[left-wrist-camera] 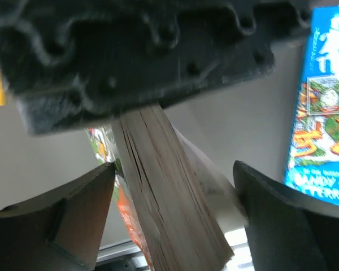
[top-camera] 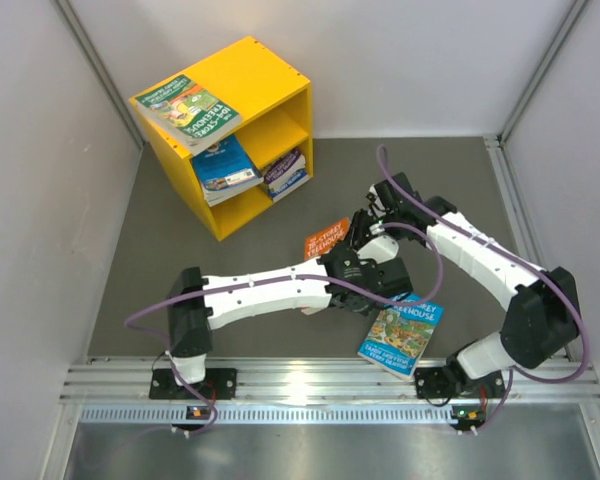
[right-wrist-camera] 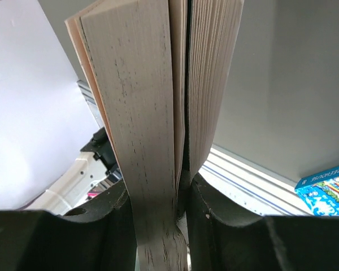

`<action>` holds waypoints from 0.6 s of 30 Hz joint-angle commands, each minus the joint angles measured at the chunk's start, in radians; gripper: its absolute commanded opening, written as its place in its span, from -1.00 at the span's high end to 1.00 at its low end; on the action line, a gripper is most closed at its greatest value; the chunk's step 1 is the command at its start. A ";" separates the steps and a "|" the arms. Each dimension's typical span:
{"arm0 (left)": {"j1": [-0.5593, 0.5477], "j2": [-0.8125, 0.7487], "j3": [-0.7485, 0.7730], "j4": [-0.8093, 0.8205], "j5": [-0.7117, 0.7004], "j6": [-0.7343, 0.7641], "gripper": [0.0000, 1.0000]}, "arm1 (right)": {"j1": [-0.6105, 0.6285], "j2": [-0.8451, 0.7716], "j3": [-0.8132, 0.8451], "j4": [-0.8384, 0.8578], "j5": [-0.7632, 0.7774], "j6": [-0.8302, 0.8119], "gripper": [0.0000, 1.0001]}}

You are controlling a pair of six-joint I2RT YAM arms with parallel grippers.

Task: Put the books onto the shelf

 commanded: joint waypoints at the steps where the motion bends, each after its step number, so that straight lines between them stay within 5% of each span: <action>1: -0.003 0.081 0.096 -0.110 -0.079 0.019 -0.75 | 0.003 -0.078 0.017 0.007 -0.081 0.030 1.00; 7: -0.049 0.182 0.198 -0.190 -0.141 0.073 -0.71 | 0.006 -0.088 0.015 0.009 -0.090 0.040 1.00; 10: -0.070 0.225 0.232 -0.250 -0.174 0.051 -0.54 | 0.006 -0.081 0.026 0.009 -0.092 0.039 1.00; 15: -0.082 0.241 0.242 -0.293 -0.234 0.004 0.62 | 0.004 -0.069 0.038 -0.008 -0.095 0.025 1.00; 18: -0.081 0.239 0.268 -0.316 -0.265 -0.013 1.00 | 0.006 -0.058 0.041 -0.019 -0.095 0.014 1.00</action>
